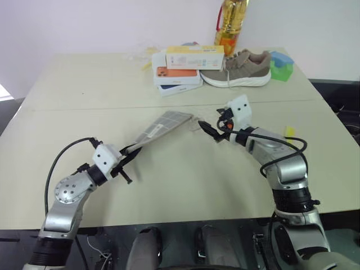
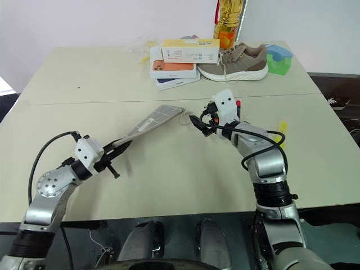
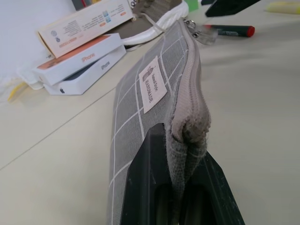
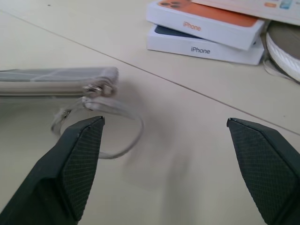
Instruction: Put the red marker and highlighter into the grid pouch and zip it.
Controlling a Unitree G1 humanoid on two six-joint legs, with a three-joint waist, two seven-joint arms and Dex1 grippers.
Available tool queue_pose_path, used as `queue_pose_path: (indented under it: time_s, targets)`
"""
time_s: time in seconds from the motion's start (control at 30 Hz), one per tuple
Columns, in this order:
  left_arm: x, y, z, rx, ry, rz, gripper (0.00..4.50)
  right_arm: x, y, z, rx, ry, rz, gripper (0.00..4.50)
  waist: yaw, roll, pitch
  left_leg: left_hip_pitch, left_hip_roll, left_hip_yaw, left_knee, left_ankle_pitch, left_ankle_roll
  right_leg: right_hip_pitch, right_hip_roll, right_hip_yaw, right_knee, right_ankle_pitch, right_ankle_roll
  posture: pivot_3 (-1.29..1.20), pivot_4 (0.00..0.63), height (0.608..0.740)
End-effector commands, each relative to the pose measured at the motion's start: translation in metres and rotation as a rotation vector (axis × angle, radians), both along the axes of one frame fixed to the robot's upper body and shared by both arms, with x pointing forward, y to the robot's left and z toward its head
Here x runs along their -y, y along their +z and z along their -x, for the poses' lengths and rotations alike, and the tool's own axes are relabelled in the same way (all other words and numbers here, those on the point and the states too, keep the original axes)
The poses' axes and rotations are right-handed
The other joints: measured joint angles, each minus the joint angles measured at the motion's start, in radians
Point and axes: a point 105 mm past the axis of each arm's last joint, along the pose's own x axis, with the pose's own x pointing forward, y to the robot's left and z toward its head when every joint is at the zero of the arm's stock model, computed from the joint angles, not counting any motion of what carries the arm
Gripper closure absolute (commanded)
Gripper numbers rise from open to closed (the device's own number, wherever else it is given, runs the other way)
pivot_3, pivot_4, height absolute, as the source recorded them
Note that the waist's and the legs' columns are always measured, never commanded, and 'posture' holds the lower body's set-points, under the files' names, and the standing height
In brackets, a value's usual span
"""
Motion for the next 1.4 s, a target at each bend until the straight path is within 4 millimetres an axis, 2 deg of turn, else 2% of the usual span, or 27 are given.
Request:
queue_pose_path:
  time_s: [0.03,0.2,0.3,0.5,0.6,0.67,0.7,0.8,0.83,1.2,1.4]
  targets:
    - [0.006,0.01,-0.002,0.043,-0.017,0.011,4.5,-0.017,0.01,0.011,0.055,0.069,0.037,0.04,0.0,0.0,0.0,0.0,0.0,0.0,0.0,0.0,0.0,0.0,0.0,0.0,0.0,0.0,0.0,0.0,0.15,0.724]
    - [0.008,0.009,-0.003,0.05,-0.027,0.012,4.5,-0.035,0.01,0.01,0.05,0.089,0.039,0.04,0.0,0.0,0.0,0.0,0.0,0.0,0.0,0.0,0.0,0.0,0.0,0.0,0.0,0.0,0.0,0.0,0.15,0.724]
    - [0.01,0.009,-0.003,0.055,-0.032,0.013,4.5,-0.043,0.009,0.0,0.04,0.053,0.043,0.04,-0.001,0.0,0.0,0.0,0.0,0.0,0.0,0.0,0.0,0.0,0.0,0.0,0.0,0.0,0.0,0.0,0.15,0.724]
    - [0.01,0.009,-0.002,0.061,-0.031,0.016,4.5,-0.043,0.008,-0.011,0.069,0.001,0.099,0.04,0.002,0.0,0.0,-0.001,-0.001,-0.001,0.0,0.0,0.0,0.0,0.0,0.0,-0.001,0.0,0.0,0.0,0.15,0.724]
    - [0.009,0.009,-0.002,0.064,-0.028,0.015,4.5,-0.042,0.007,-0.012,0.065,0.0,0.102,0.86,0.001,0.0,0.0,-0.001,-0.001,-0.001,0.0,0.0,0.0,0.0,-0.001,0.0,-0.001,0.0,0.0,0.0,0.15,0.724]
    - [0.009,0.008,-0.002,0.065,-0.025,0.017,4.5,-0.041,0.007,-0.012,0.059,-0.005,0.103,1.77,0.0,0.0,0.0,-0.001,0.0,-0.001,0.0,0.0,0.0,0.0,0.0,0.0,-0.001,0.0,0.0,0.0,0.15,0.724]
    - [0.008,0.008,-0.002,0.065,-0.024,0.018,4.5,-0.04,0.006,-0.012,0.057,-0.007,0.103,2.47,0.0,0.0,0.0,-0.001,0.0,-0.001,0.0,0.0,0.0,0.0,0.0,0.0,-0.001,0.0,0.0,0.0,0.15,0.724]
    - [0.008,0.007,-0.002,0.064,-0.023,0.016,4.5,-0.039,0.007,-0.012,0.06,-0.008,0.112,3.86,0.0,0.0,0.0,-0.001,0.0,-0.001,0.0,0.0,0.0,0.0,0.0,0.0,-0.001,0.0,0.0,0.0,0.15,0.724]
    - [0.008,0.007,-0.002,0.064,-0.023,0.016,4.5,-0.039,0.007,-0.012,0.062,-0.006,0.114,4.45,0.0,0.0,0.0,-0.001,0.0,-0.001,0.0,0.0,0.0,0.0,0.0,0.0,-0.001,0.0,0.0,0.0,0.15,0.724]
    - [0.022,0.004,-0.008,0.071,-0.022,0.011,4.5,-0.069,0.009,0.011,0.17,0.183,0.309,4.45,0.001,0.0,0.0,-0.001,-0.001,-0.001,0.0,0.0,0.0,0.0,0.0,0.0,-0.001,0.0,0.0,0.0,0.15,0.724]
    - [0.039,0.005,-0.018,0.079,-0.021,0.032,4.5,-0.101,0.013,0.042,0.22,0.373,0.344,4.45,0.001,0.0,0.0,-0.001,-0.001,-0.001,0.0,0.0,0.0,0.0,0.0,0.0,-0.001,0.0,0.0,0.0,0.15,0.724]
